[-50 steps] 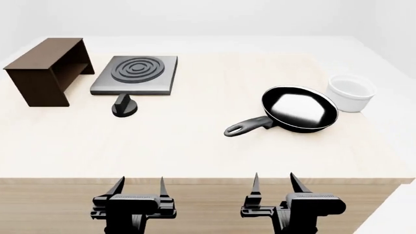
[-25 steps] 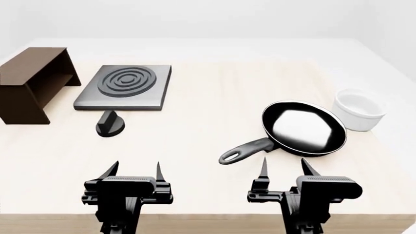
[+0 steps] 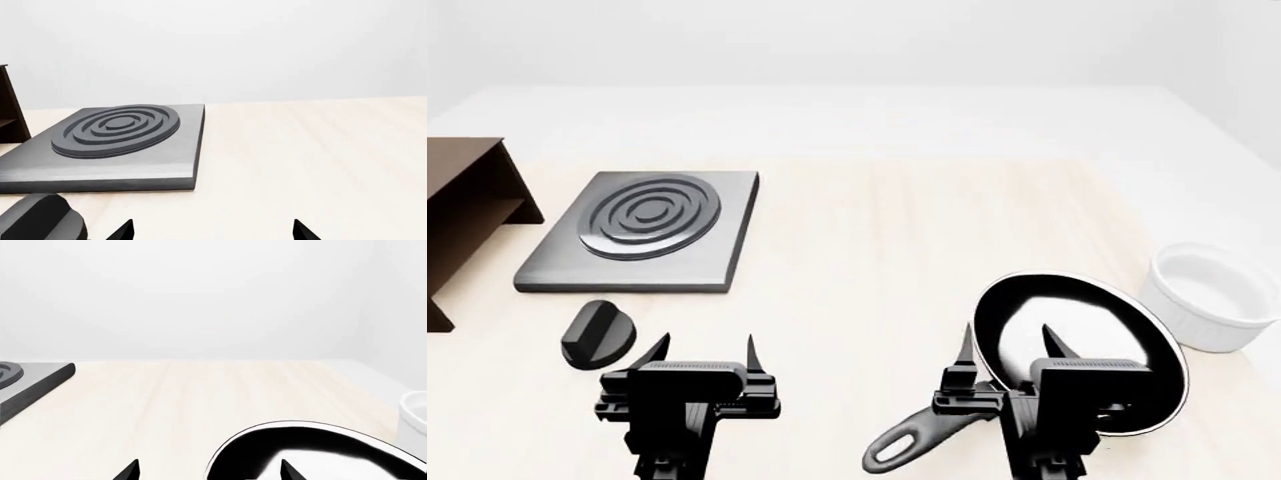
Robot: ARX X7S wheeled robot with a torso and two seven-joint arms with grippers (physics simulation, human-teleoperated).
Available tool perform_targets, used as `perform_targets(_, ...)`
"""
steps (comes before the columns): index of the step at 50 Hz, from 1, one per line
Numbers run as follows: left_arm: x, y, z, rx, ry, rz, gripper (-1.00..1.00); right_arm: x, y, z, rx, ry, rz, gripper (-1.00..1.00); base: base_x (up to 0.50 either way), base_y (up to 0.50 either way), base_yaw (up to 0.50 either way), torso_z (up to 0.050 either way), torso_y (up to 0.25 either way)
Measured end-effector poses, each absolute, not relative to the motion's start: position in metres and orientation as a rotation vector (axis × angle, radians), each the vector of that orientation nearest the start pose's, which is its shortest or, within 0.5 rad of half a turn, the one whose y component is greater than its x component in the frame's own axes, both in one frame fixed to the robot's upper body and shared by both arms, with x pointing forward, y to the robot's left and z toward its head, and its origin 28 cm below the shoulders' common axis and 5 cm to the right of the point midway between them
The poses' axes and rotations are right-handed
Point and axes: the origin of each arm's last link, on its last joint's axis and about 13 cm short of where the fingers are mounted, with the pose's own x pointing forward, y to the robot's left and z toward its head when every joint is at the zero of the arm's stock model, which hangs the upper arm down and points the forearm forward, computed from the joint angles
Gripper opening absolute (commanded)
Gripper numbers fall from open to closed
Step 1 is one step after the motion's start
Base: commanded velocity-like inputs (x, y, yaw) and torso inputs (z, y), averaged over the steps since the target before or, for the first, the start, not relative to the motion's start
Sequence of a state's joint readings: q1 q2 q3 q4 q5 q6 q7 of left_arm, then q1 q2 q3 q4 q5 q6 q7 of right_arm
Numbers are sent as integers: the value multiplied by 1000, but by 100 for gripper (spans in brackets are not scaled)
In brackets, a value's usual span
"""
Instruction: Put the frying pan on top of the cabinet.
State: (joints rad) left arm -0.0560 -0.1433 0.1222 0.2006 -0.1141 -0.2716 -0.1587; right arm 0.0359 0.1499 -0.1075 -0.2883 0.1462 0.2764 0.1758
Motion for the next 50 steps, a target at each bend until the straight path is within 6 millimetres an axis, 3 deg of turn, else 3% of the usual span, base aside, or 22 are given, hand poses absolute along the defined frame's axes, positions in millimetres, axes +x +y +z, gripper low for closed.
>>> perform_targets(14,221,211,44,41,40,21,100,216,-102,62,-11,-30,-24,100,500,-56,0,0,1)
perform_targets(27,218,209,50,55,70,-36,100,215,-106,68,-17,-60,-64,100,0,0,0,0,0)
perform_targets(38,220,203,75,71,73,-214,100,212,-129,82,-59,-102,-285,100,0,0,0,0,0)
perform_targets(50,224,190,117,12,217,-624,100,207,-144,93,-84,-132,-409,100,0,0,0,0,0)
